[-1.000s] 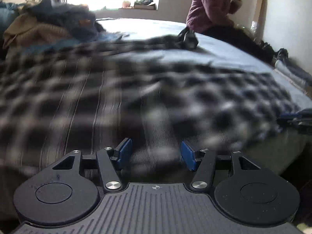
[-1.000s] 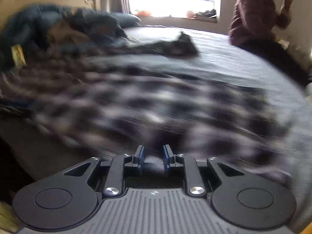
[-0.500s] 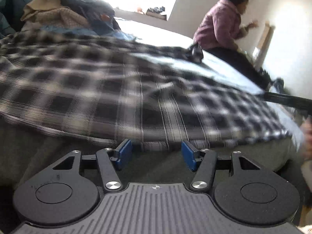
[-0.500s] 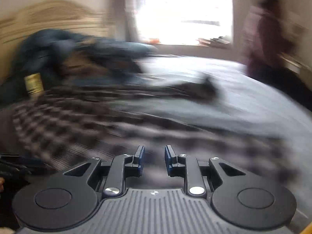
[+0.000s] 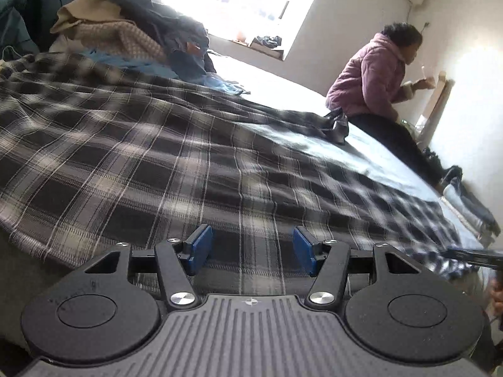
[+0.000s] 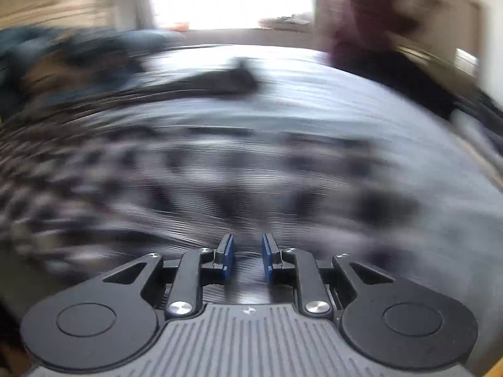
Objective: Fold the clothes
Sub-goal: 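Release the plaid shirt with the right gripper and smooth it with both grippers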
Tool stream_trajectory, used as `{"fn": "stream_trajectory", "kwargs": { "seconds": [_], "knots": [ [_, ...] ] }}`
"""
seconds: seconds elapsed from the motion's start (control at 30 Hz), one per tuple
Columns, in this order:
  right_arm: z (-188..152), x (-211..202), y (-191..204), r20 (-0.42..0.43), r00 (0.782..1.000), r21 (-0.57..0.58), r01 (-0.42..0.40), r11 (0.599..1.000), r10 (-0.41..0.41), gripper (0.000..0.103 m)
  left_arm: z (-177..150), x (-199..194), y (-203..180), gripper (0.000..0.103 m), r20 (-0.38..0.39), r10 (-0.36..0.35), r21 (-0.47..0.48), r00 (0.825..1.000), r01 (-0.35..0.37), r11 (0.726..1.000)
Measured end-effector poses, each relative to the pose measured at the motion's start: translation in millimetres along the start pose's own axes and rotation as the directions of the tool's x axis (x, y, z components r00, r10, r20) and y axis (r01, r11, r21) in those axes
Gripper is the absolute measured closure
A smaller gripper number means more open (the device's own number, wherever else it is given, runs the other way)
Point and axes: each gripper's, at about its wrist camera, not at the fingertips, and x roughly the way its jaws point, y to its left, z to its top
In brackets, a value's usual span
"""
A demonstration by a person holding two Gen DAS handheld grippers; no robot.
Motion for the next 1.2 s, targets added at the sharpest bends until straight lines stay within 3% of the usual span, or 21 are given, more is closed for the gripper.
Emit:
{"fn": "stream_trajectory", "kwargs": {
  "seconds": [0.07, 0.13, 0.2, 0.3, 0.4, 0.47, 0.53, 0.57, 0.67, 0.73, 0.77, 0.83, 0.97, 1.07, 1.1, 1.2],
  "knots": [
    [10.2, -3.2, 0.1, 0.008, 1.000, 0.007, 0.027, 1.000, -0.027, 0.079, 3.7, 4.3, 3.0, 0.046, 0.004, -0.003, -0.008, 1.000, 0.003, 1.000],
    [26.0, 0.3, 29.4, 0.056, 0.996, -0.043, -0.061, 0.997, 0.063, 0.079, 8.2, 7.2, 4.2, 0.046, 0.004, -0.002, -0.005, 1.000, 0.002, 1.000],
    [42.6, 17.4, 69.4, 0.086, 0.977, -0.106, -0.186, 0.977, 0.195, 0.080, 12.9, 10.4, 3.4, 0.046, 0.005, 0.004, 0.001, 1.000, -0.004, 1.000],
    [61.6, 58.2, 117.2, 0.052, 0.953, -0.202, -0.281, 0.938, 0.297, 0.081, 16.5, 15.3, 2.4, 0.046, 0.013, 0.020, 0.014, 1.000, -0.020, 1.000],
    [71.8, 103.5, 95.2, -0.012, 0.964, -0.147, -0.264, 0.953, 0.265, 0.083, 15.2, 21.3, 6.1, 0.046, 0.003, 0.047, 0.025, 0.999, -0.047, 0.999],
    [76.2, 114.4, 43.9, -0.002, 0.974, -0.030, -0.224, 0.974, 0.224, 0.086, 14.2, 21.8, 8.7, 0.046, -0.001, 0.050, 0.031, 0.999, -0.050, 0.998],
    [82.8, 122.2, -11.0, 0.011, 0.985, 0.116, -0.174, 0.978, 0.174, 0.095, 15.2, 20.8, 11.6, 0.046, -0.002, 0.053, 0.034, 0.999, -0.053, 0.998],
    [85.1, 121.8, -37.2, 0.020, 0.994, 0.161, -0.110, 0.981, 0.109, 0.095, 16.2, 19.9, 12.6, 0.046, 0.000, 0.058, 0.032, 0.998, -0.058, 0.998],
    [91.5, 120.2, -114.5, 0.028, 0.996, 0.301, 0.070, 0.951, -0.083, 0.090, 18.6, 17.3, 16.1, 0.046, 0.004, 0.067, 0.015, 0.998, -0.067, 0.998],
    [89.7, 104.5, -136.5, 0.043, 0.994, 0.379, 0.073, 0.922, -0.097, 0.086, 19.6, 17.3, 16.2, 0.046, 0.000, 0.077, 0.019, 0.997, -0.077, 0.997],
    [88.5, 93.5, -138.5, 0.062, 0.994, 0.393, 0.059, 0.918, -0.090, 0.086, 20.0, 17.2, 15.9, 0.046, -0.001, 0.084, 0.023, 0.996, -0.084, 0.996],
    [87.1, 72.6, -109.0, 0.127, 0.992, 0.325, -0.040, 0.945, -0.002, 0.082, 21.1, 16.6, 15.0, 0.046, 0.000, 0.096, 0.028, 0.995, -0.096, 0.995],
    [56.9, 49.9, -42.4, 0.079, 0.983, 0.154, -0.178, 0.972, 0.167, 0.080, 24.8, 14.1, 14.3, 0.046, 0.004, 0.113, 0.021, 0.994, -0.113, 0.993],
    [32.0, 50.7, -41.2, 0.011, 0.991, 0.123, -0.131, 0.984, 0.131, 0.085, 25.0, 13.7, 15.9, 0.046, -0.007, 0.118, 0.022, 0.993, -0.118, 0.993],
    [28.0, 46.3, -40.2, 0.012, 0.991, 0.119, -0.130, 0.984, 0.130, 0.096, 24.8, 14.1, 16.8, 0.046, -0.015, 0.120, 0.024, 0.993, -0.119, 0.993],
    [15.9, 32.9, -37.2, 0.016, 0.992, 0.106, -0.129, 0.986, 0.128, 0.086, 25.2, 13.4, 19.3, 0.046, -0.018, 0.121, 0.028, 0.992, -0.121, 0.992]
  ]
}}
